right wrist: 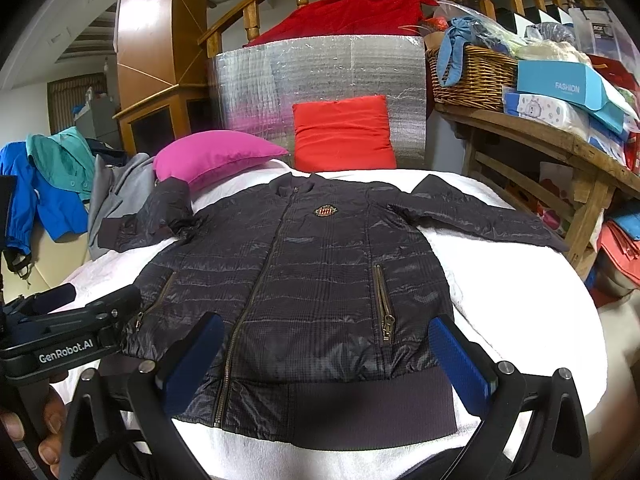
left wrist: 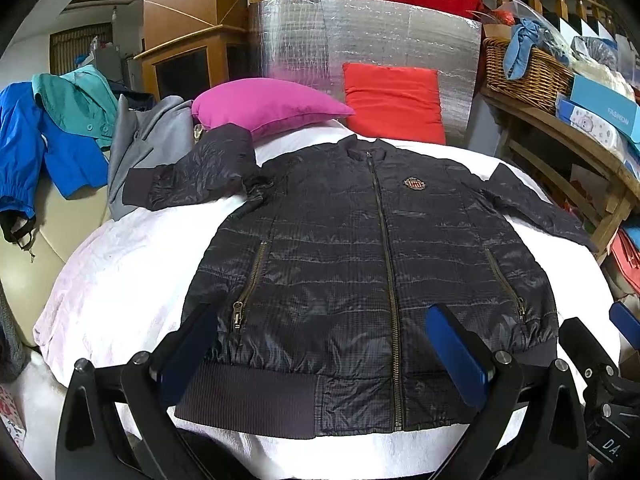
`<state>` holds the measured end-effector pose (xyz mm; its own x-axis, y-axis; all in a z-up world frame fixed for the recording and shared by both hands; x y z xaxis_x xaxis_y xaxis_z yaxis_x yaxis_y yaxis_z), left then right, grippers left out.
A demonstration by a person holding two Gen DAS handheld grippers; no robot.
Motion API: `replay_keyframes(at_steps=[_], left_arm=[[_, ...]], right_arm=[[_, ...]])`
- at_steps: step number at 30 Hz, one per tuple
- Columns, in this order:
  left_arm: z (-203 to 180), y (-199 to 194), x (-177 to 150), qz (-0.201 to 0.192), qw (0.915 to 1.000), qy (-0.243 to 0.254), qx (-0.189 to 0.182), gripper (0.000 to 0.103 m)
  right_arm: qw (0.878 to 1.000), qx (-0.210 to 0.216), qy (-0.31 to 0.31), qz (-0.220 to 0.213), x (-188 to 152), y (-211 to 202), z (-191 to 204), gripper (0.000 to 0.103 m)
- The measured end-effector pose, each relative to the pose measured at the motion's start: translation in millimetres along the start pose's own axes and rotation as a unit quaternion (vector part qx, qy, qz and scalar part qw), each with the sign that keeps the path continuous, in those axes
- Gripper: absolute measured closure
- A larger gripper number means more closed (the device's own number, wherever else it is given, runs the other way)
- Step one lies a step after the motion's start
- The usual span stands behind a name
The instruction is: Fold large clothes
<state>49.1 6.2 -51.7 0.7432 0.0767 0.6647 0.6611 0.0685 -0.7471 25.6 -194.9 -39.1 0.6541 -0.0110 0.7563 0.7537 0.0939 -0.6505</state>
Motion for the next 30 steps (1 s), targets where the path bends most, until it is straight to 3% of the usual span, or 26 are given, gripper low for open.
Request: replay_keyframes(at_steps=[30], left_arm=[[-7.7, 1.6, 0.4, 0.007, 0.9999, 0.014, 0.002, 0.000]], right_arm=[[1.000, 0.010, 0.006, 0.012, -4.5, 8.4, -0.2, 0.000]])
Point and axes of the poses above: each gripper's, at about its wrist camera, not at the fingertips, and y roughly the way its jaws point, z to its left, x to its top, the point moved 7 cm from there along y, roughly the way its jaws point, and after that the axes turned 8 degrees about z, right-handed, at the moved point
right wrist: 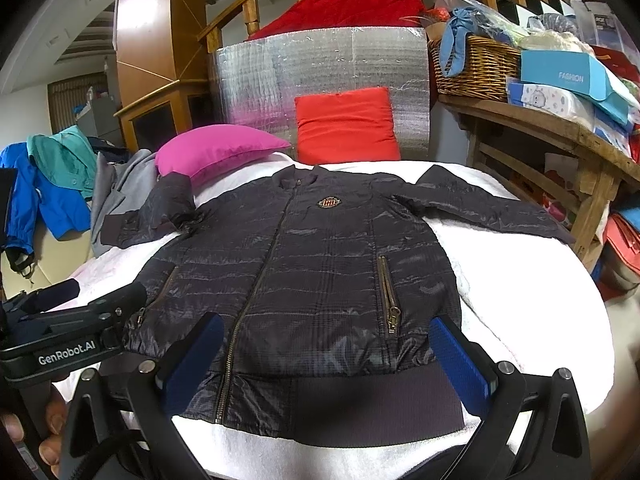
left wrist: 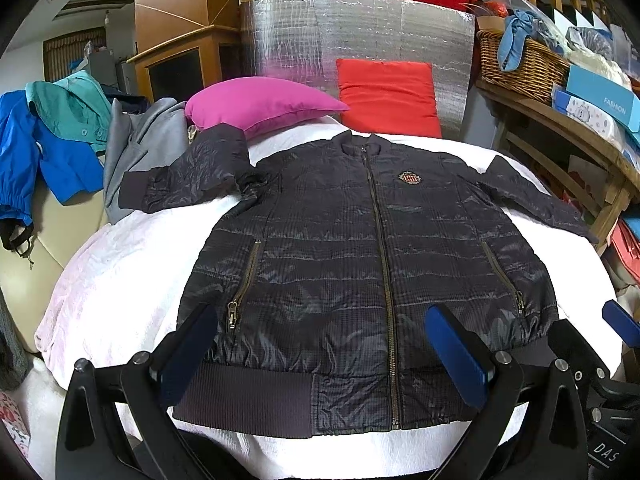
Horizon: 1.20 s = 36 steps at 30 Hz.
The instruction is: Fold large clothes
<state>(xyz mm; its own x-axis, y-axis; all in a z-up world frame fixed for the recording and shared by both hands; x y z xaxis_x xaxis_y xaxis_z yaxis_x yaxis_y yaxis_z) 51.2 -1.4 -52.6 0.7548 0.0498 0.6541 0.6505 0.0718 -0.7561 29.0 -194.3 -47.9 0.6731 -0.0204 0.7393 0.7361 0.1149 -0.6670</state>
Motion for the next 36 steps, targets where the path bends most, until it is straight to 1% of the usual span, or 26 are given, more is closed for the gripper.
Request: replay_keyframes(at_steps=[21, 24, 26, 29, 31, 32, 33, 36], left_arm=[[-12, 7, -3, 0.009, 0.9998, 0.016, 0.011, 0.000], [-11, 11, -5, 0.014, 0.9997, 0.015, 0.011, 0.000], [-8, 20, -8, 0.024, 0.9996, 0.010, 0.014, 0.000], [1, 42, -15, 0.050, 0.9985, -0.001, 0.021, 0.000], [5, 54, -19, 0.066, 0.9975, -0.006, 0.026, 0.000], [7, 60, -20, 0.074, 0.9969, -0.008, 0.028, 0.000], [9, 63, -22, 0.077, 0.9966, -0.009, 0.029, 0.000], [14, 73, -23, 0.085, 0.9957, -0.011, 0.036, 0.000]], right_arm=[[0.999, 0.014, 0.028, 0.006, -6, 7, -14, 0.000], [0.999, 0.021, 0.032, 0.011, -5, 9, -19, 0.000], [0.998, 0.039, 0.042, 0.023, -4, 13, -25, 0.000], [0.991, 0.086, 0.092, 0.053, -2, 24, -46, 0.000], [0.982, 0.112, 0.135, 0.070, -1, 34, -66, 0.000], [0.974, 0.127, 0.170, 0.080, 0, 42, -85, 0.000], [0.969, 0.135, 0.189, 0.085, 1, 46, -96, 0.000], [0.942, 0.164, 0.276, 0.098, 7, 65, -150, 0.000]])
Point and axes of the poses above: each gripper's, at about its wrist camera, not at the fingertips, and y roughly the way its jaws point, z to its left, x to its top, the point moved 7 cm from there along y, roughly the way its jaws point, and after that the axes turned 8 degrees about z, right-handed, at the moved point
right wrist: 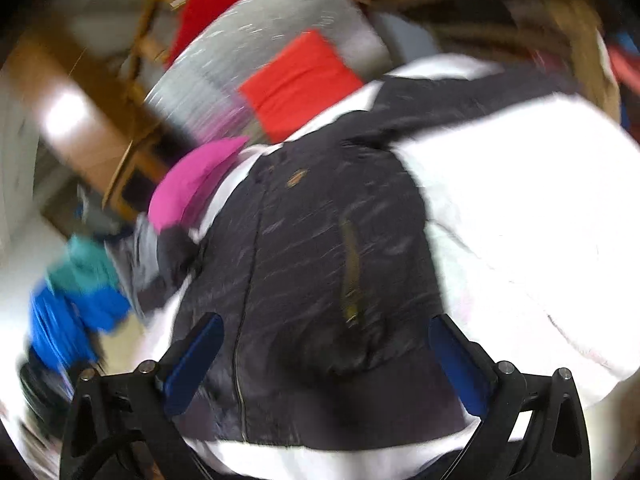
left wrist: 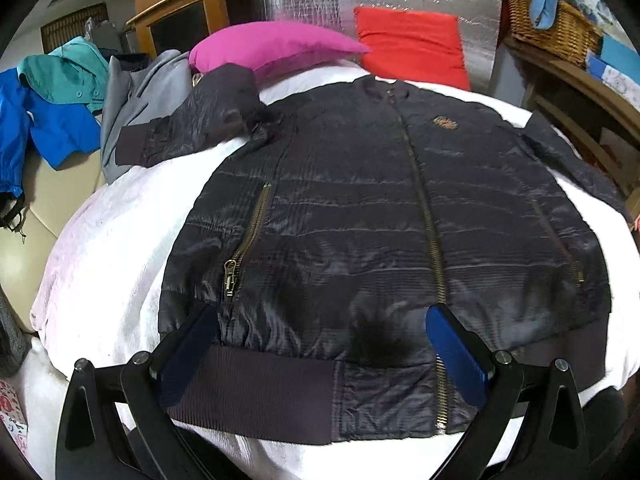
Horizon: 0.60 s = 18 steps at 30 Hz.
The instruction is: Fold large clothes
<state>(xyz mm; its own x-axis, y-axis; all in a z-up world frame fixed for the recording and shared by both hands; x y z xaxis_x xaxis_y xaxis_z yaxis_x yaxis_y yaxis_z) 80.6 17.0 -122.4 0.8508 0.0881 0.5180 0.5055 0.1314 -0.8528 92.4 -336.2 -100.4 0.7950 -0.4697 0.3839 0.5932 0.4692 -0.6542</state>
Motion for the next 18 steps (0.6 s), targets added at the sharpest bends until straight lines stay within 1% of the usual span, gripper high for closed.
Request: replay_keyframes(at_steps=[3, 5, 7, 8, 9, 11, 12, 14, 16, 17, 18], left_arm=[[2, 13, 3, 0.010, 0.9999, -0.002, 0.006, 0.000], [3, 21, 6, 0.014, 0.9998, 0.000, 0.010, 0.000], [2, 30, 10, 0.021, 0.9997, 0.003, 0.014, 0.000], [2, 34, 13, 0.023, 0.9996, 0.006, 0.016, 0.000], [1, 38, 16, 0.024, 0.9995, 0.008, 0.017, 0.000], [-1, 45, 23, 0.026, 0.9994, 0.012, 0.019, 0.000], [-2, 49, 28, 0.025, 0.9994, 0.016, 0.020, 0.000], [-4, 53, 36, 0.019, 0.9993, 0.022, 0.023, 0.000], [-5, 58, 45, 0.013, 0.9994, 0.024, 0.020, 0.000], [-5, 59, 48, 0.012, 0.9994, 0.025, 0.019, 0.000], [-6, 63, 52, 0.011, 0.9995, 0.025, 0.017, 0.000]], right_arm=[[0.997, 0.028, 0.068, -0.007, 37, -3, -40, 0.000], [0.992, 0.054, 0.111, -0.018, 65, -5, -68, 0.000], [0.984, 0.079, 0.157, -0.030, 92, -7, -94, 0.000], [0.978, 0.098, 0.182, -0.039, 110, -7, -111, 0.001], [0.975, 0.105, 0.191, -0.043, 122, -7, -119, 0.001], [0.968, 0.104, 0.220, -0.064, 157, -6, -147, 0.004], [0.965, 0.103, 0.230, -0.070, 167, -5, -155, 0.006], [0.957, 0.103, 0.259, -0.084, 195, 2, -179, 0.013], [0.952, 0.100, 0.274, -0.091, 218, 10, -197, 0.017], [0.950, 0.090, 0.281, -0.098, 234, 15, -208, 0.019], [0.950, 0.084, 0.283, -0.102, 240, 21, -212, 0.020]])
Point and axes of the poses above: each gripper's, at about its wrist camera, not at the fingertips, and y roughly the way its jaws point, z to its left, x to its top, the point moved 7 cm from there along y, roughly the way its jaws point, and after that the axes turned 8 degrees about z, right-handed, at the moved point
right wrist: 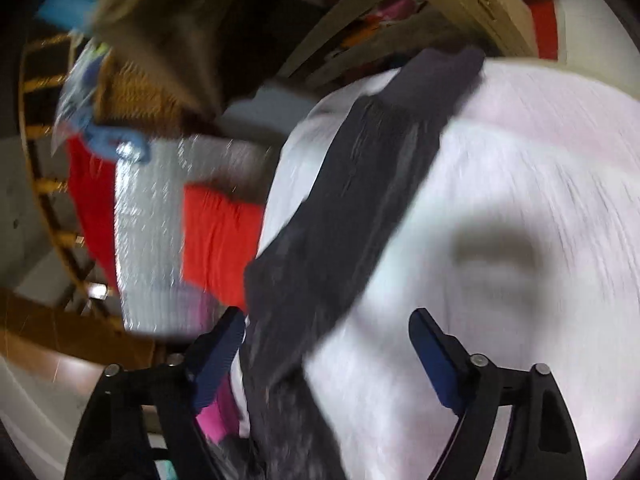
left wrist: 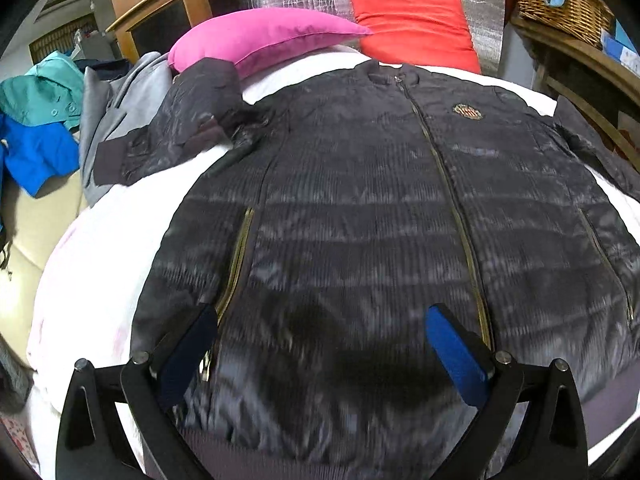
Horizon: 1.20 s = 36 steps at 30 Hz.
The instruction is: Fold large clothes
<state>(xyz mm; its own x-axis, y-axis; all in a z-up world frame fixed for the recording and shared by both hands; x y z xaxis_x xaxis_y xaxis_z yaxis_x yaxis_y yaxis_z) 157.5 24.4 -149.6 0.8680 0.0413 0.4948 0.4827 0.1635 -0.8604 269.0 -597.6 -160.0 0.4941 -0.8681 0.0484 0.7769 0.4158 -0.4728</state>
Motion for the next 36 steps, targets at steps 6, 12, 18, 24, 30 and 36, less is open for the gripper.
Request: replay_keyframes(at_steps=[6, 12, 18, 24, 30, 36], left_arm=[[-2, 27, 5, 0.017, 0.9998, 0.005, -0.009, 0.000], [5, 44, -6, 0.026, 0.9980, -0.022, -0.053, 0.000], [7, 45, -7, 0.019, 0.9969, -0.030, -0.069, 0.000], [8, 44, -8, 0.001, 0.9961, -0.021, -0.085, 0.000], [9, 41, -10, -0.016, 0.9952, -0.023, -0.094, 0.000], [10, 41, -10, -0.018, 0.9942, -0.024, -0.104, 0.000]], right_arm=[[0.998, -0.055, -0.003, -0.019, 54, 38, -3, 0.033], [0.983, -0.172, -0.068, -0.017, 74, 57, 19, 0.089], [0.948, -0.180, -0.261, -0.038, 36, 69, 175, 0.093], [0.895, -0.088, -0.437, 0.005, -114, 117, 332, 0.093], [0.869, -0.091, -0.476, 0.103, -250, 193, 324, 0.085], [0.855, -0.206, -0.423, 0.219, -283, 271, 224, 0.021]])
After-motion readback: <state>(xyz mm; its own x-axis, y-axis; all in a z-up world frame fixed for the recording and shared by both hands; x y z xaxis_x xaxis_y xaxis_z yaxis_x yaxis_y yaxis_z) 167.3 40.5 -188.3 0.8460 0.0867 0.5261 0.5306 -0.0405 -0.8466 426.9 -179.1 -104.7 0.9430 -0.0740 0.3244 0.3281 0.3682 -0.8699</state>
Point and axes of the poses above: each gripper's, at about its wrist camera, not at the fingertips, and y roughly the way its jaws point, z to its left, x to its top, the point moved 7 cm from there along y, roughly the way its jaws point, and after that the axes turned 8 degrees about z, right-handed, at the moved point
